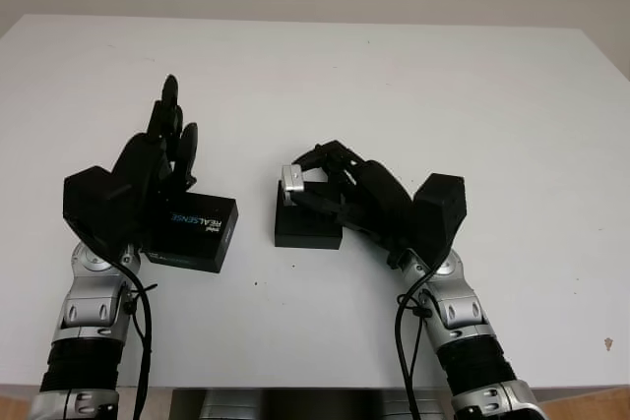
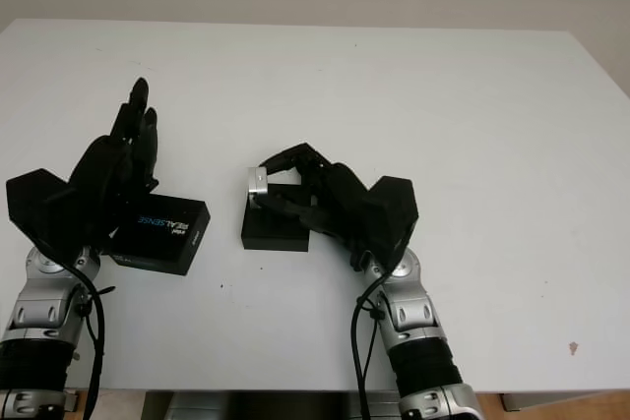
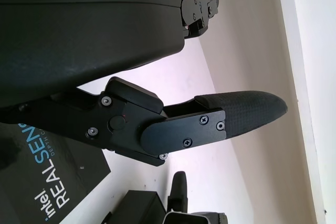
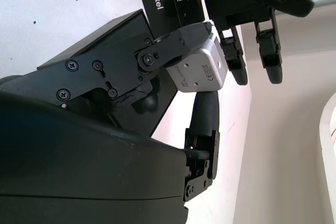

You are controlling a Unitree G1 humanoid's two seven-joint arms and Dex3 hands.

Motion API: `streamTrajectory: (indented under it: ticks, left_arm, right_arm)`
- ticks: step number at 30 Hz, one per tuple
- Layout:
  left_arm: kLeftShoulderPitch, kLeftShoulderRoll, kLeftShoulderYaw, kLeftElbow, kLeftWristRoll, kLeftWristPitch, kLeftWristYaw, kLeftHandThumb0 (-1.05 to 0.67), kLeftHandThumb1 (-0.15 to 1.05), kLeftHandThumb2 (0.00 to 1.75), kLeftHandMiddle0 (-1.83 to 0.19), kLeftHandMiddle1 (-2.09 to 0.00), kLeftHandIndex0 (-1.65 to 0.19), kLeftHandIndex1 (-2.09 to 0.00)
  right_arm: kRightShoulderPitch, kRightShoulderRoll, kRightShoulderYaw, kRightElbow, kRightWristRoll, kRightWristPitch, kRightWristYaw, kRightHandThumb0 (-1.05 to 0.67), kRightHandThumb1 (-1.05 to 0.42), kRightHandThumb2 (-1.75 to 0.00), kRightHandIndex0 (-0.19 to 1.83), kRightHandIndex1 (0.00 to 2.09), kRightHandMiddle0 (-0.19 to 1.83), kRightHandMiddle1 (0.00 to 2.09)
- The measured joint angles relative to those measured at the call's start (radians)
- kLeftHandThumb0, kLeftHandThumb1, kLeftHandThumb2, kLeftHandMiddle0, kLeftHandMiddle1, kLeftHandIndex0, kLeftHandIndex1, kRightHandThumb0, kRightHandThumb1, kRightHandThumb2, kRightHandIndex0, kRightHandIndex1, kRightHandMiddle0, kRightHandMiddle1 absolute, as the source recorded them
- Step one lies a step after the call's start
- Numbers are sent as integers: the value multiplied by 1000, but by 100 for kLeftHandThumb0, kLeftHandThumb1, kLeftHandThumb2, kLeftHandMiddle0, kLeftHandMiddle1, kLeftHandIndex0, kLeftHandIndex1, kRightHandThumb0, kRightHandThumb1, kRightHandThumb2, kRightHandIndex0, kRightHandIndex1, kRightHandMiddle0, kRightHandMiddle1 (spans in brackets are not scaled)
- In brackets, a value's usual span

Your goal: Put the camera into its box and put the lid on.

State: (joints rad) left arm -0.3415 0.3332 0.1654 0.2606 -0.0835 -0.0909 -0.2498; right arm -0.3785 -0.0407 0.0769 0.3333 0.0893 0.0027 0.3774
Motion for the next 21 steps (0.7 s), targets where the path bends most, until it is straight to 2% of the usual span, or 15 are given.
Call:
streamTrajectory:
  ticks: [5, 11, 16, 21]
  left_arm:
    - [4, 0, 0, 0, -3, 0, -1, -91, 105, 64, 19, 0, 19, 0]
    - [4, 0, 0, 0, -5, 0, -1, -89, 105, 65, 19, 0, 19, 0]
    - [4, 3, 0, 0, -5, 0, 0, -90, 105, 65, 19, 0, 19, 0]
    - [4, 6, 0, -1, -6, 0, -4, -90, 105, 64, 19, 0, 19, 0]
  right_arm:
    - [10, 1, 20, -14, -47, -9, -38, -45, -103, -6, 4, 7, 22, 167]
    - [12, -22, 39, 1, -114, -79, -61, -44, -101, -5, 6, 7, 26, 170]
    - [4, -66, 38, 42, -158, -169, -74, -45, -98, -5, 7, 7, 31, 170]
    - [5, -114, 28, 46, -177, -190, -86, -42, -98, -5, 7, 7, 31, 167]
